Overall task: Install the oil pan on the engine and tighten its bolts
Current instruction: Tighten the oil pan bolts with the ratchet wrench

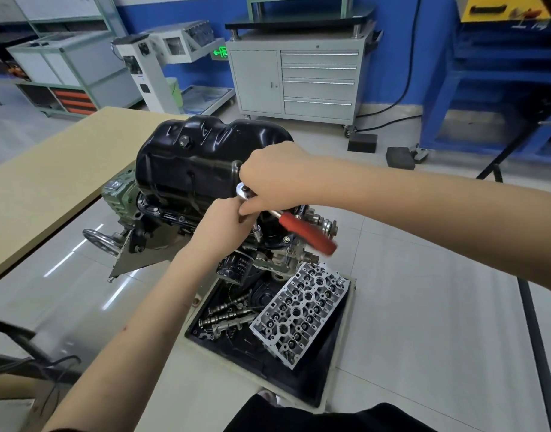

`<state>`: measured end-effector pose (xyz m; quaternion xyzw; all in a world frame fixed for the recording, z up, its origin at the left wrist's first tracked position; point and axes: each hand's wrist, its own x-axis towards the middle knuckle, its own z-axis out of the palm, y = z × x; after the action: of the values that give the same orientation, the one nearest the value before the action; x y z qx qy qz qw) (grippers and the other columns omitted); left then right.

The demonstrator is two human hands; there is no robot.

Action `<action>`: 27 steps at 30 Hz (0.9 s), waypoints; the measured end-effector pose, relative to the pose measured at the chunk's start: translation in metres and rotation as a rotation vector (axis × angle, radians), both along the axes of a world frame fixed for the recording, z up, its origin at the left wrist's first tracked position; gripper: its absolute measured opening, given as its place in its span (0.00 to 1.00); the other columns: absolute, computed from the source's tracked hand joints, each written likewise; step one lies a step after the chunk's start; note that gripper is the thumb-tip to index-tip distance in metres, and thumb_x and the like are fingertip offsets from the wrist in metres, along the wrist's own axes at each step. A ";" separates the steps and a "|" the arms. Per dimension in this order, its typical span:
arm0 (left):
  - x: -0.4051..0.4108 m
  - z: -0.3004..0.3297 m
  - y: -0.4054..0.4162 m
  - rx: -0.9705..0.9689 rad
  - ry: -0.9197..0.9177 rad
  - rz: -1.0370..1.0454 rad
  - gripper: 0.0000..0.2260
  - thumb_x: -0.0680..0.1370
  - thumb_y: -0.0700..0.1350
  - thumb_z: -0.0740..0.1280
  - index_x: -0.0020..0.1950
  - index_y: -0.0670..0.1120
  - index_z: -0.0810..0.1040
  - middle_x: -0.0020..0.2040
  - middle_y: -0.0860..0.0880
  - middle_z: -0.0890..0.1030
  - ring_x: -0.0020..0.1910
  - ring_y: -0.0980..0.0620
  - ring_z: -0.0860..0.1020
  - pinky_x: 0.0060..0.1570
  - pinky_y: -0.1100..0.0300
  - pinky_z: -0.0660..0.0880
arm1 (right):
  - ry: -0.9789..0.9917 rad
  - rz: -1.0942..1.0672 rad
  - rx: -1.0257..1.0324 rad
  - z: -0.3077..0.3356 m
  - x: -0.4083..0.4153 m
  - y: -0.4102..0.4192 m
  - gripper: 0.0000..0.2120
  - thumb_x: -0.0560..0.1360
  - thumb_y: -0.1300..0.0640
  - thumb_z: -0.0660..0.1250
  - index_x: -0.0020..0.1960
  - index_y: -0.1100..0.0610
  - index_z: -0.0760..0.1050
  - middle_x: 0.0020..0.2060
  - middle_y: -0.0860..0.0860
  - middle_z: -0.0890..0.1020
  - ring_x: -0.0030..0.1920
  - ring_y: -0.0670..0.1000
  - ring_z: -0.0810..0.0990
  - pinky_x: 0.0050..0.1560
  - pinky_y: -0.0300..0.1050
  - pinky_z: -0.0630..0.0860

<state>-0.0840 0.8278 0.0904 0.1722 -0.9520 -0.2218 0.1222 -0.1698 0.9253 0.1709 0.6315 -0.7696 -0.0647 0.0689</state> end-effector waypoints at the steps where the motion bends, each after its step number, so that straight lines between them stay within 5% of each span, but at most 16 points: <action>1: 0.000 0.000 0.000 -0.004 0.003 -0.004 0.22 0.78 0.40 0.61 0.26 0.44 0.58 0.22 0.49 0.60 0.23 0.53 0.58 0.23 0.63 0.55 | 0.017 0.007 0.004 0.000 0.001 0.000 0.07 0.75 0.54 0.63 0.45 0.57 0.73 0.44 0.56 0.79 0.46 0.58 0.78 0.32 0.43 0.65; 6: 0.006 0.003 -0.008 0.104 -0.059 -0.061 0.17 0.80 0.45 0.59 0.39 0.32 0.75 0.28 0.36 0.69 0.28 0.47 0.65 0.32 0.57 0.60 | 0.060 0.041 -0.005 -0.001 -0.002 -0.001 0.09 0.75 0.56 0.62 0.53 0.56 0.76 0.40 0.53 0.75 0.45 0.58 0.77 0.34 0.46 0.63; 10: 0.005 -0.001 -0.003 0.105 -0.016 0.001 0.16 0.79 0.42 0.59 0.31 0.42 0.64 0.25 0.49 0.65 0.26 0.53 0.63 0.28 0.59 0.59 | 0.046 0.028 0.016 -0.001 -0.003 -0.004 0.05 0.75 0.54 0.63 0.47 0.55 0.75 0.39 0.52 0.74 0.45 0.58 0.78 0.28 0.41 0.60; 14: 0.000 -0.001 0.003 0.074 0.004 0.075 0.20 0.79 0.42 0.59 0.27 0.43 0.58 0.23 0.47 0.61 0.24 0.51 0.59 0.27 0.58 0.54 | 0.067 0.026 0.010 -0.003 -0.002 -0.006 0.03 0.75 0.55 0.62 0.42 0.53 0.70 0.41 0.53 0.77 0.42 0.57 0.76 0.27 0.37 0.55; 19: -0.001 0.001 -0.001 0.138 -0.031 0.000 0.16 0.79 0.44 0.59 0.42 0.32 0.76 0.36 0.32 0.76 0.33 0.42 0.70 0.34 0.57 0.62 | 0.094 0.111 0.012 0.000 -0.007 -0.004 0.03 0.75 0.59 0.60 0.44 0.52 0.69 0.36 0.50 0.69 0.39 0.55 0.70 0.28 0.42 0.56; 23: 0.000 -0.002 0.001 0.133 -0.002 0.016 0.18 0.79 0.44 0.60 0.31 0.37 0.67 0.25 0.44 0.68 0.25 0.48 0.65 0.26 0.65 0.60 | 0.097 0.079 0.020 -0.002 -0.009 -0.004 0.19 0.74 0.48 0.64 0.33 0.56 0.59 0.28 0.48 0.62 0.28 0.51 0.65 0.27 0.41 0.58; 27: 0.002 -0.008 0.009 0.103 0.152 0.099 0.23 0.77 0.44 0.64 0.26 0.45 0.57 0.21 0.50 0.60 0.22 0.54 0.58 0.22 0.66 0.59 | 0.088 0.081 -0.034 -0.005 -0.004 -0.007 0.22 0.74 0.46 0.62 0.30 0.54 0.57 0.28 0.48 0.62 0.26 0.47 0.61 0.26 0.39 0.56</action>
<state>-0.0824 0.8364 0.0827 0.2079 -0.9176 -0.2764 0.1958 -0.1738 0.9184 0.1663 0.6573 -0.7407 -0.0767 0.1158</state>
